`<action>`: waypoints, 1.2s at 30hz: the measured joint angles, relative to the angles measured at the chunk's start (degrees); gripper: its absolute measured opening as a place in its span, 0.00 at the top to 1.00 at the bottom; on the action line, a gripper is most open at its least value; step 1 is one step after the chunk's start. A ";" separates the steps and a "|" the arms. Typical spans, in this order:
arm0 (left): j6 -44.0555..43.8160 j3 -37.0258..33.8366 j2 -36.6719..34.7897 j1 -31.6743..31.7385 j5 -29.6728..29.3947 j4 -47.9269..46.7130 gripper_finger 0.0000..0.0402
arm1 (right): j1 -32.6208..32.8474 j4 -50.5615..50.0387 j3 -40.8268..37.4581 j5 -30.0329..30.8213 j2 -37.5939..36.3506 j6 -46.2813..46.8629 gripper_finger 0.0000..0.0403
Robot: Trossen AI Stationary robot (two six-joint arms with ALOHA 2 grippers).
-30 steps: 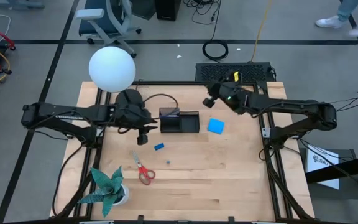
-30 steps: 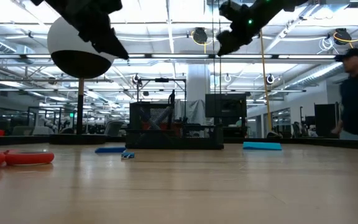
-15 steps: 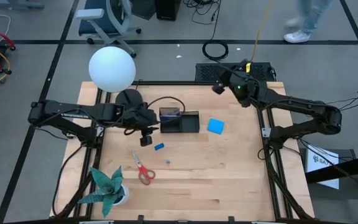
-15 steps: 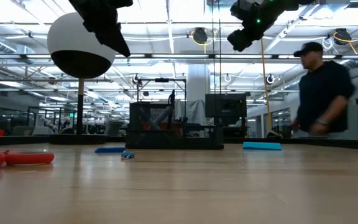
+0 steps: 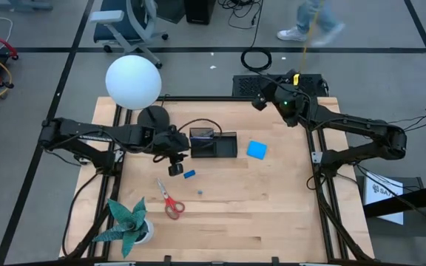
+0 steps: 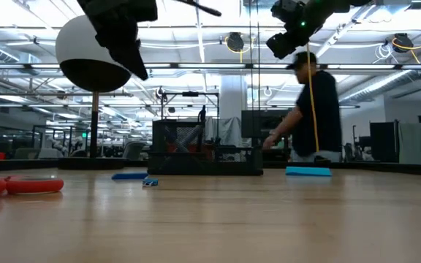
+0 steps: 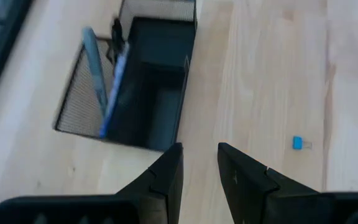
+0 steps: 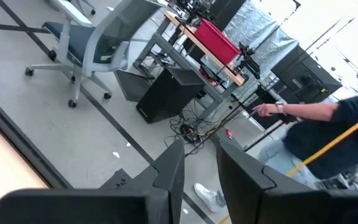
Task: Pick and place office supplies into organizer
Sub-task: Put the blue eraser into the black desk organizer
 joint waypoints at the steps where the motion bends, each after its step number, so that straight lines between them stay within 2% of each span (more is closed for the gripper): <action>1: -0.25 -0.01 0.63 0.00 0.14 -0.49 0.73 | 0.26 0.16 0.00 -0.06 0.00 -0.04 0.79; 17: -8.21 -0.04 10.18 -1.51 3.26 -1.47 0.73 | 1.16 0.21 0.00 -0.16 0.00 -0.04 0.79; 22: -8.67 0.00 11.34 -1.70 7.57 -0.68 0.73 | 1.16 0.18 0.00 -0.16 0.00 -0.04 0.79; 27: -9.73 -0.02 11.31 -2.40 7.91 -0.92 0.73 | 1.18 0.20 0.00 -0.16 0.00 -0.04 0.79; 31: -15.35 -0.09 11.40 -2.92 7.94 -2.74 0.73 | 1.16 0.20 0.00 -0.16 0.00 -0.04 0.79; 36: -16.71 -0.11 14.20 -3.30 9.47 -5.64 0.72 | 1.16 0.20 0.00 -0.16 0.00 -0.04 0.79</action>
